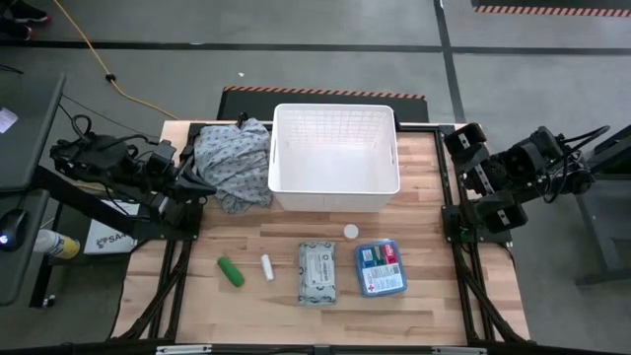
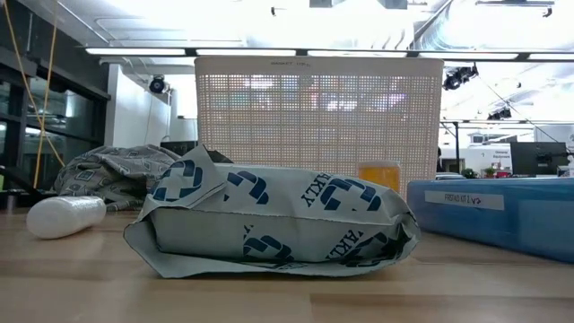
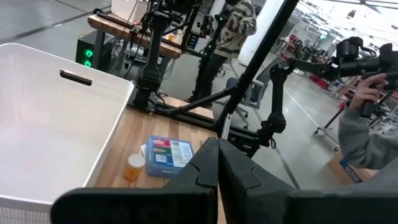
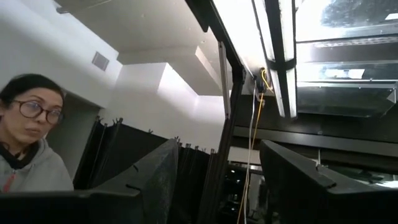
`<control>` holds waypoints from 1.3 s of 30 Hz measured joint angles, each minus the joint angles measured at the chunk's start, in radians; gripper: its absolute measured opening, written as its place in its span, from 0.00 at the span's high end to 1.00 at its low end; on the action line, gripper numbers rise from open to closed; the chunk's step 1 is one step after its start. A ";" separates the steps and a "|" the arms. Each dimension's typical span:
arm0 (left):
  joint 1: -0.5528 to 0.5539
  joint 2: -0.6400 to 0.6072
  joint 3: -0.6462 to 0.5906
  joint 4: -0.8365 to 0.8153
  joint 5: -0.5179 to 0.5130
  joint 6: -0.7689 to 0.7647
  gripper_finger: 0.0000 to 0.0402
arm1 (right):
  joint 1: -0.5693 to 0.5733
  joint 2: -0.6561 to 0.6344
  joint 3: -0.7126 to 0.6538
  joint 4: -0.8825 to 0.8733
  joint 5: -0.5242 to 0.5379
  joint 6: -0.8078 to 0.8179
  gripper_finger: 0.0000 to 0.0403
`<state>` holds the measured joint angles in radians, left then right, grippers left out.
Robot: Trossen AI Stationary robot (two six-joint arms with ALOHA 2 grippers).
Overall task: Pick & place medical supplies in basket/bin
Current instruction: Put the orange pill bottle in the white bin
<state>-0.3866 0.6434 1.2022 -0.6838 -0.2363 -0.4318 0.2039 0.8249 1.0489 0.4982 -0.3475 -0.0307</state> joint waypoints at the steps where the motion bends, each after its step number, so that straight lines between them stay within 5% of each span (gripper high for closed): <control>1: 0.000 0.000 0.000 0.000 0.000 0.000 0.90 | 0.000 0.000 0.000 0.000 0.000 0.001 0.45; 15: 0.000 0.000 0.000 -0.048 0.001 -0.015 0.90 | 0.000 0.000 0.000 -0.034 0.002 0.004 0.45; 20: 0.000 0.000 0.000 -0.166 0.002 -0.116 0.90 | 0.000 0.000 0.015 -0.092 0.120 0.003 0.45; 29: 0.000 0.000 -0.001 -0.369 -0.008 -0.282 0.90 | 0.000 0.060 0.280 -0.557 0.462 -0.022 0.45; 39: 0.000 0.000 -0.001 -0.477 -0.010 -0.310 0.90 | 0.000 0.260 0.647 -1.198 0.532 0.196 0.45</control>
<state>-0.3866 0.6434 1.2015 -1.1610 -0.2462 -0.7422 0.2035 1.0854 1.6961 -0.6999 0.1841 0.1652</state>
